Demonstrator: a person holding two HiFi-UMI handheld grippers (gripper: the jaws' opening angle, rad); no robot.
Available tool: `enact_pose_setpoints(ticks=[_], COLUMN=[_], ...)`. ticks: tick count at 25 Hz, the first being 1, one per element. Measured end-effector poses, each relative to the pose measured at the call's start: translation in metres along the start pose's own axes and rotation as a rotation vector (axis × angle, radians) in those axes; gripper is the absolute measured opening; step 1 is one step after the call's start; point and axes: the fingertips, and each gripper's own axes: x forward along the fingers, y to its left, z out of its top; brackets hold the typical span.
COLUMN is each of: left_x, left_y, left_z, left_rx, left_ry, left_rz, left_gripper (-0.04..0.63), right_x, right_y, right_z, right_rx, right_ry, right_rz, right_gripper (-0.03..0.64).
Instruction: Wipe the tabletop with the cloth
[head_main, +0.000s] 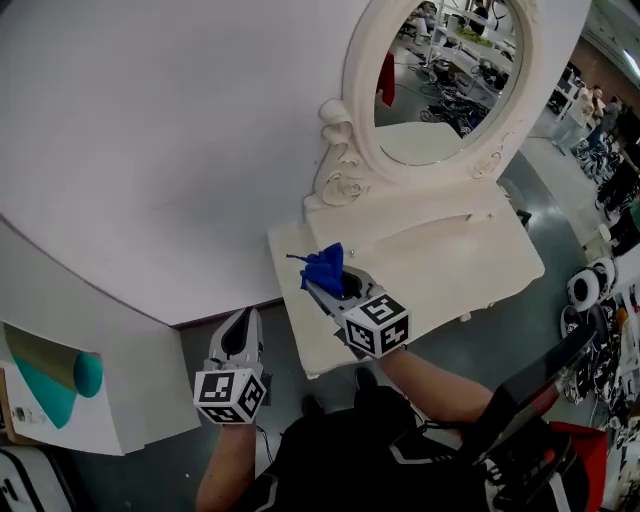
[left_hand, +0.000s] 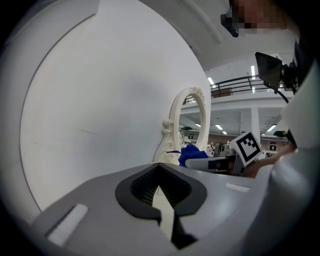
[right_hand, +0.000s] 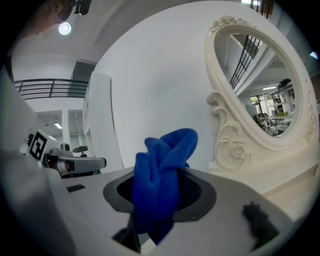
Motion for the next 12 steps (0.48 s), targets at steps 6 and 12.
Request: enact_pose_setpoints(ticks=[6, 12], left_x=[0.025, 0.038], left_y=[0.0, 0.0], left_z=[-0.012, -0.031], left_rx=[-0.014, -0.023], left_ry=[0.017, 0.055], left_rz=[0.098, 0.223], left_gripper=[0.008, 0.007], right_x=[0.033, 0.061], right_y=[-0.02, -0.031], right_z=[-0.032, -0.071], right_rx=[-0.015, -0.057], right_ry=[0.094, 0.197], right_rz=[0.103, 0.194], right_gripper=[0.16, 0.159])
